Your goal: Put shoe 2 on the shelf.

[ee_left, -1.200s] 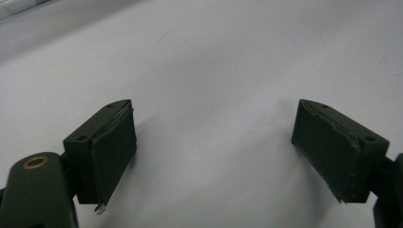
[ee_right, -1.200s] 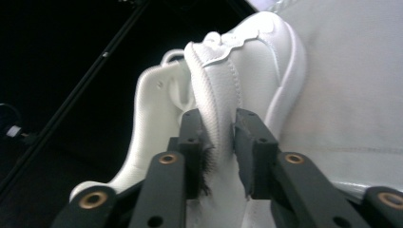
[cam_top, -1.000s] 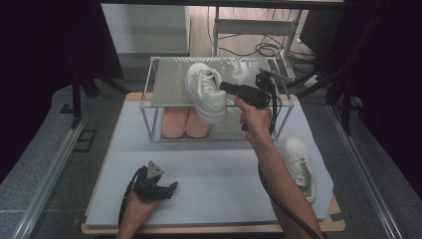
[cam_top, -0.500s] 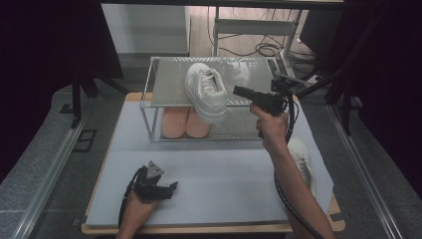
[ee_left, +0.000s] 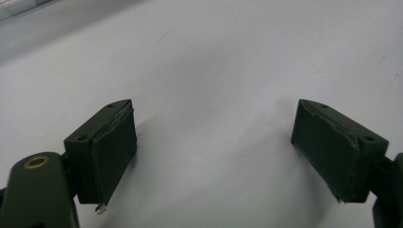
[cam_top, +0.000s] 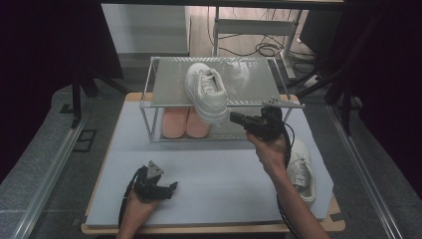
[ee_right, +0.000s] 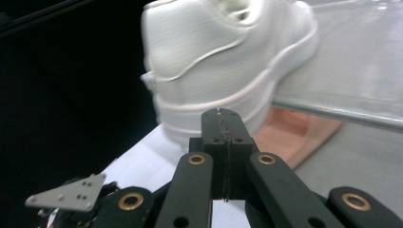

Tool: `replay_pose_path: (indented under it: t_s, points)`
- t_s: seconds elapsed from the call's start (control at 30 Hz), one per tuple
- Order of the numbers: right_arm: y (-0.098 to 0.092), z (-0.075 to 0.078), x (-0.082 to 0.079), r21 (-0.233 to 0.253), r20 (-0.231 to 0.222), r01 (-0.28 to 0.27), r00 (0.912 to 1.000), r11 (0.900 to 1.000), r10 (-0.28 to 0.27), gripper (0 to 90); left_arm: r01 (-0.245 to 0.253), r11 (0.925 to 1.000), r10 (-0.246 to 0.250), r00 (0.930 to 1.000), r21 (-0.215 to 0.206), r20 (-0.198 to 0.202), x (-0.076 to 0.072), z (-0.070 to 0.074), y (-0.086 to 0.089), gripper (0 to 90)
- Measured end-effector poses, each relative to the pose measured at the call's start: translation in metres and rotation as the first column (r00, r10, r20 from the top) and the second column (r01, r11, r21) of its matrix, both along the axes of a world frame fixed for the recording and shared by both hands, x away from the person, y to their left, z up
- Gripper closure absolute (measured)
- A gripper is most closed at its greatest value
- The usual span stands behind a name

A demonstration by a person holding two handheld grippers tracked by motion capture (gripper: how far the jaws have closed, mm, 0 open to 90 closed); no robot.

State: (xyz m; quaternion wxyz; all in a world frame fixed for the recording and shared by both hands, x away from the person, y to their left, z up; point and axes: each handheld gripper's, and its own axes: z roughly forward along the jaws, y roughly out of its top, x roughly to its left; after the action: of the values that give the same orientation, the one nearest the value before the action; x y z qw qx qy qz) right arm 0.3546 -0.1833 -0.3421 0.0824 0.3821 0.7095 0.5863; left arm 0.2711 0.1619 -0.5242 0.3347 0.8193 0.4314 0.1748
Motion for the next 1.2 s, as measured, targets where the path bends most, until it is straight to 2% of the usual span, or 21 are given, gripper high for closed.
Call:
replay_pose_path:
  t_s: [0.07, 0.3, 0.57, 1.2]
  points:
    - [0.005, 0.000, -0.003, -0.013, 0.010, -0.025, 0.9996, 1.000, 0.025, 90.0, 0.000, 1.0000, 0.000, 1.0000, 0.000, 0.000, 0.000, 0.000, 0.000, 15.2]
    - [0.021, -0.004, -0.006, -0.061, 0.016, -0.049, 0.9986, 0.997, 0.050, 90.0, 0.001, 1.0000, -0.001, 1.0000, 0.000, -0.001, 0.000, 0.000, 0.000, 15.2]
    - [0.026, -0.005, 0.003, -0.049, 0.011, -0.047, 0.9988, 0.998, 0.047, 90.0, 0.000, 1.0000, 0.000, 1.0000, -0.005, -0.004, 0.000, 0.000, 0.000, 15.2]
    - [0.074, -0.009, 0.034, -0.097, 0.022, -0.033, 0.9991, 0.995, 0.036, 90.0, 0.000, 1.0000, 0.000, 1.0000, -0.009, -0.004, 0.001, 0.000, 0.000, 15.5]
